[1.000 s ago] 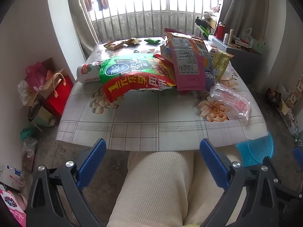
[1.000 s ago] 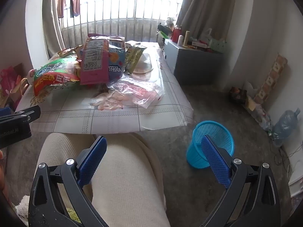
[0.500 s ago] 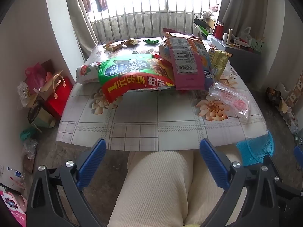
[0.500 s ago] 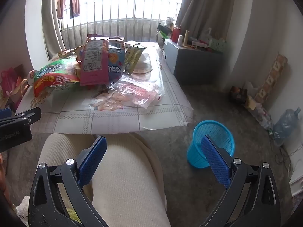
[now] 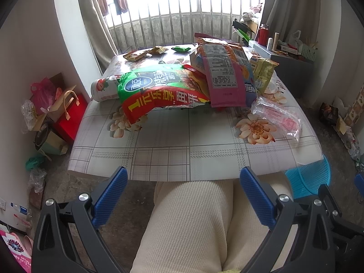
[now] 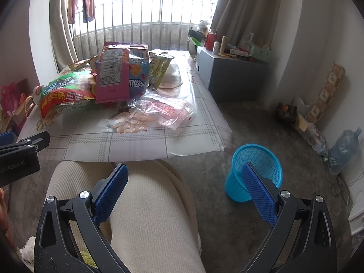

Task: Collect trash

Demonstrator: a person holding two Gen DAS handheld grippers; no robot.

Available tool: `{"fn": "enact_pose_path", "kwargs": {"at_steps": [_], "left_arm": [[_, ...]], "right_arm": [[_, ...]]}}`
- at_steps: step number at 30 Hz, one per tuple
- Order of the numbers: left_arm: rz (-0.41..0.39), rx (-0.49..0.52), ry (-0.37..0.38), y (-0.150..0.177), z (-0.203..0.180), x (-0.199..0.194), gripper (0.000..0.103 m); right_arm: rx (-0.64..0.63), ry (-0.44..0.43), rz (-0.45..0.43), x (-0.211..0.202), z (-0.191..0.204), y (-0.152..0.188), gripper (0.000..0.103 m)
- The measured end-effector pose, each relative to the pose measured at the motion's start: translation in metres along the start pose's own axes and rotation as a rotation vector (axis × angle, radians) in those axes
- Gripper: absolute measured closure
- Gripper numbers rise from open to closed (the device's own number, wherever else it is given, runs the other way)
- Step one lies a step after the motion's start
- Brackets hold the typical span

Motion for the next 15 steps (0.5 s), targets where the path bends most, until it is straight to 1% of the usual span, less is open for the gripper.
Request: {"fn": "enact_pose_path", "kwargs": {"at_steps": [15], "left_arm": [[0.003,0.004,-0.006,0.0023,0.0015,0.0022,0.006]], "right_arm": [[0.002,-0.004,0.003,0.0007,0.0,0.0005,0.008]]}}
Point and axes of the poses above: each gripper's, at about its wrist camera, not at the fingertips, and x roughly the way its jaws point, z to its left, y to its underside, the point moved 5 cm from there along x, roughly the way its jaws point
